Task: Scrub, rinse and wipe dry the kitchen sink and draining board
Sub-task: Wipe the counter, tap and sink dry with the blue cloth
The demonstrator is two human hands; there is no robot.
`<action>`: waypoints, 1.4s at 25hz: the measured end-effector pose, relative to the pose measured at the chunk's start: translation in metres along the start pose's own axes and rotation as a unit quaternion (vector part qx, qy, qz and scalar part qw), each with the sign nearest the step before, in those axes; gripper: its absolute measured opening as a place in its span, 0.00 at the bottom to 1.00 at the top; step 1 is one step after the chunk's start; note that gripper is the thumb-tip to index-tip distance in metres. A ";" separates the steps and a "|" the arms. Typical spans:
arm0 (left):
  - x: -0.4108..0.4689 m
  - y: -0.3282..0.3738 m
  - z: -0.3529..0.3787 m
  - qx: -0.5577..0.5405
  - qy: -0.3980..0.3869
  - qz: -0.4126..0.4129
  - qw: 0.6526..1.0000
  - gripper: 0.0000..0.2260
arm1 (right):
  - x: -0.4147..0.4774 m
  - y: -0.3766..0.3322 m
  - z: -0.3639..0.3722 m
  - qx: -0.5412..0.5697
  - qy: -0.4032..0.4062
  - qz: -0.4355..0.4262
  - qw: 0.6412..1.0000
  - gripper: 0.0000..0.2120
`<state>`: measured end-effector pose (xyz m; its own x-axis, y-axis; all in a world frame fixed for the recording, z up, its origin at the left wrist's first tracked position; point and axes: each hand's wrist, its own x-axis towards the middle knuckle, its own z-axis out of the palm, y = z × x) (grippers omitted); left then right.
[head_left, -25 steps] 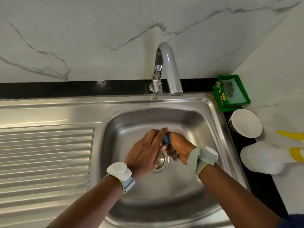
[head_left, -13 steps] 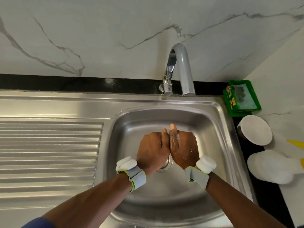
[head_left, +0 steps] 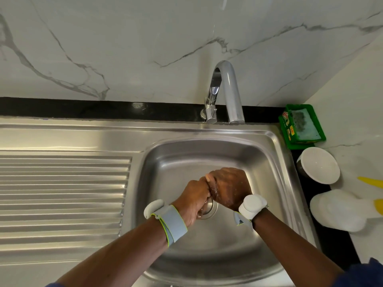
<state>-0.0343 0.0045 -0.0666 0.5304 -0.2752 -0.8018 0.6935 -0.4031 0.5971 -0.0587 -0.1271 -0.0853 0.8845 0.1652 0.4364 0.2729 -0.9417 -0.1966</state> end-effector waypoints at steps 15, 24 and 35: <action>-0.071 -0.005 -0.045 -0.109 0.017 0.312 0.944 0.04 | -0.016 -0.052 -0.079 0.486 -0.017 0.370 0.792 0.08; -0.137 -0.001 -0.035 -0.088 0.018 0.378 0.922 0.05 | -0.021 -0.094 -0.119 0.622 0.102 0.423 0.651 0.10; -0.107 -0.127 -0.033 0.456 0.044 0.180 0.871 0.10 | -0.104 -0.116 -0.036 0.311 -0.411 0.416 0.749 0.12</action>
<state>-0.1625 0.1141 -0.0557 0.6965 -0.4754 -0.5375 -0.1792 -0.8405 0.5112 -0.1960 -0.0452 -0.0764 0.7115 -0.0377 -0.7016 -0.6044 -0.5421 -0.5838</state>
